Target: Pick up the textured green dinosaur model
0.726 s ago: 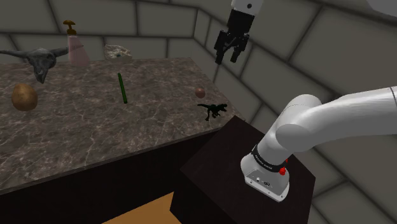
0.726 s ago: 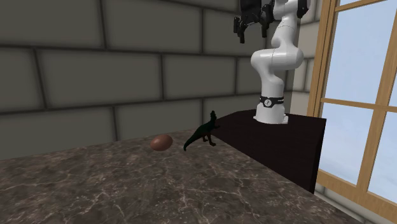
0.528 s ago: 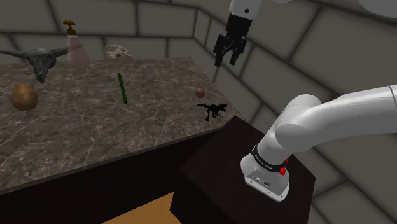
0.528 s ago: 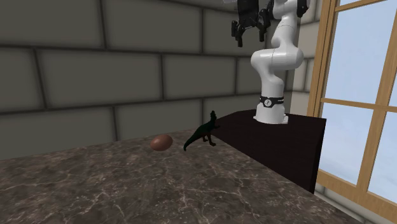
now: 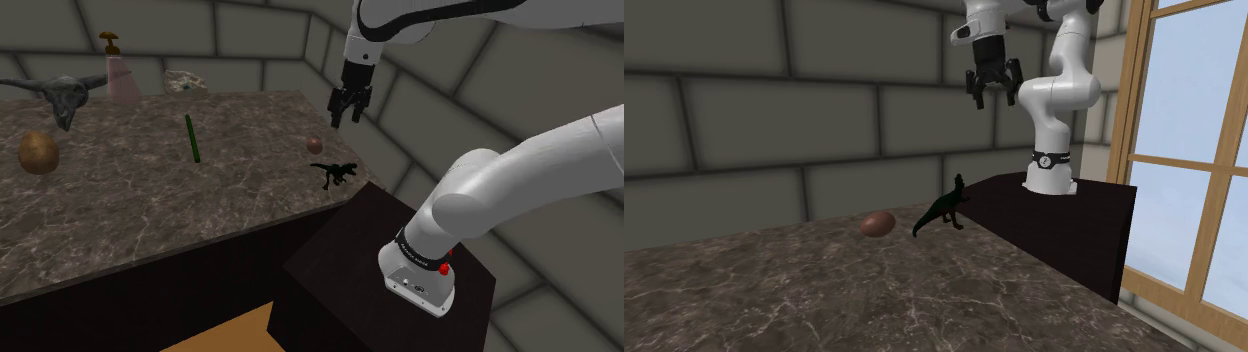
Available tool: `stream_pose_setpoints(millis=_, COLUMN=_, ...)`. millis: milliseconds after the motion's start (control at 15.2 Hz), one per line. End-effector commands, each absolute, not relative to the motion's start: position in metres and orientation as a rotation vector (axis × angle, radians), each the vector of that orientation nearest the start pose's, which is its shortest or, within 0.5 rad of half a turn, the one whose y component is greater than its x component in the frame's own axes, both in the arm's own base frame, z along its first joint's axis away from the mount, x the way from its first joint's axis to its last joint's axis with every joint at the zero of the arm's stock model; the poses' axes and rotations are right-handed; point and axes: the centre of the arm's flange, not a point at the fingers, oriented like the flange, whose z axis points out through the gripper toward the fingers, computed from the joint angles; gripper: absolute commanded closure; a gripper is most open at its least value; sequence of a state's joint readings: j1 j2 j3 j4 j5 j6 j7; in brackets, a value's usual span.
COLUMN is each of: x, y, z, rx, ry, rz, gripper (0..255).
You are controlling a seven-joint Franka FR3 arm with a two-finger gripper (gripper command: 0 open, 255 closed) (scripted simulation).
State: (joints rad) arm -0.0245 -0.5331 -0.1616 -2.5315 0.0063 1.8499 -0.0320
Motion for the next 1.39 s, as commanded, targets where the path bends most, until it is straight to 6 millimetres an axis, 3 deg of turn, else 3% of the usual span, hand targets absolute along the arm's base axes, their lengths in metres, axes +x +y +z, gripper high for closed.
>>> stream_pose_setpoints(millis=0, x=0.369, y=-0.083, z=0.420, rx=-3.028, ry=0.183, rz=0.254, gripper=0)
stream_pose_setpoints(millis=1188, x=0.423, y=-0.188, z=0.203, rx=-3.024, ry=0.098, rz=0.564, gripper=0)
stream_pose_setpoints(millis=1320, x=0.423, y=-0.188, z=0.197, rx=-3.024, ry=0.097, rz=0.565, gripper=0)
